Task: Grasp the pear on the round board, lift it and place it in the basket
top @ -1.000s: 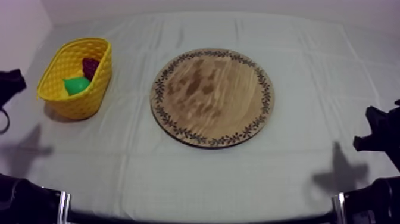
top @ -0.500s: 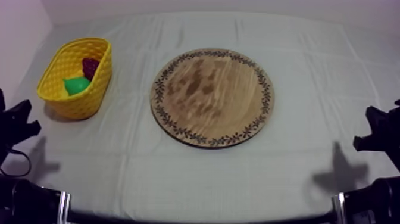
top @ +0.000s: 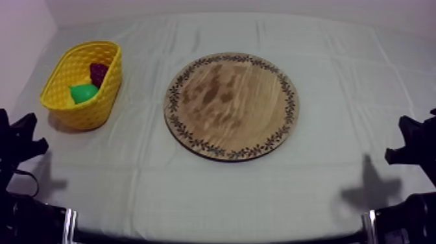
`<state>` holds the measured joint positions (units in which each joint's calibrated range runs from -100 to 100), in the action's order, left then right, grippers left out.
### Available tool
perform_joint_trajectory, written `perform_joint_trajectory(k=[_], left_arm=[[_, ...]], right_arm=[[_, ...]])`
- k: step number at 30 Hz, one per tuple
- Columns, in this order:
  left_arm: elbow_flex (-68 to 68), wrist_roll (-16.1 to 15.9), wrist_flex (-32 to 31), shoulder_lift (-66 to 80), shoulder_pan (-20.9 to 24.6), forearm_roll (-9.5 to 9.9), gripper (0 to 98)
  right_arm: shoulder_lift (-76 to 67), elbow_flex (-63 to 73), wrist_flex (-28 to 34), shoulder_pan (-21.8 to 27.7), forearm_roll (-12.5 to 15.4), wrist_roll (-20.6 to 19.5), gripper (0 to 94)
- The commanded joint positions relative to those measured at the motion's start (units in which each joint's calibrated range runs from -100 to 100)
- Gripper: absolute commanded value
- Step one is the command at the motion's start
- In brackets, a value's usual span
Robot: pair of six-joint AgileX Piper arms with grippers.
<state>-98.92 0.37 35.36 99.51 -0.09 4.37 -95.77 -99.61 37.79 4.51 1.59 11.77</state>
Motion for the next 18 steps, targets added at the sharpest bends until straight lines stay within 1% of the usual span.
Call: perform_joint_trajectory(k=[1, 7, 10, 18], left_arm=[[-0.2, 0.4, -0.7, 0.1, 0.1, -0.12, 0.0], [-0.9, 0.6, -2.6, 0.2, 0.1, -0.43, 0.0], [-0.9, 0.1, -2.8, 0.2, 0.4, -0.48, 0.0], [-1.0, 0.0, -2.9, 0.2, 0.7, -0.53, 0.0]], right_arm=[[0.0, -0.1, 0.0, 0.0, 0.0, 0.0, 0.5], [0.0, -0.1, 0.0, 0.0, 0.0, 0.0, 0.5], [0.0, -0.1, 0.0, 0.0, 0.0, 0.0, 0.5], [0.0, -0.1, 0.0, 0.0, 0.0, 0.0, 0.5]])
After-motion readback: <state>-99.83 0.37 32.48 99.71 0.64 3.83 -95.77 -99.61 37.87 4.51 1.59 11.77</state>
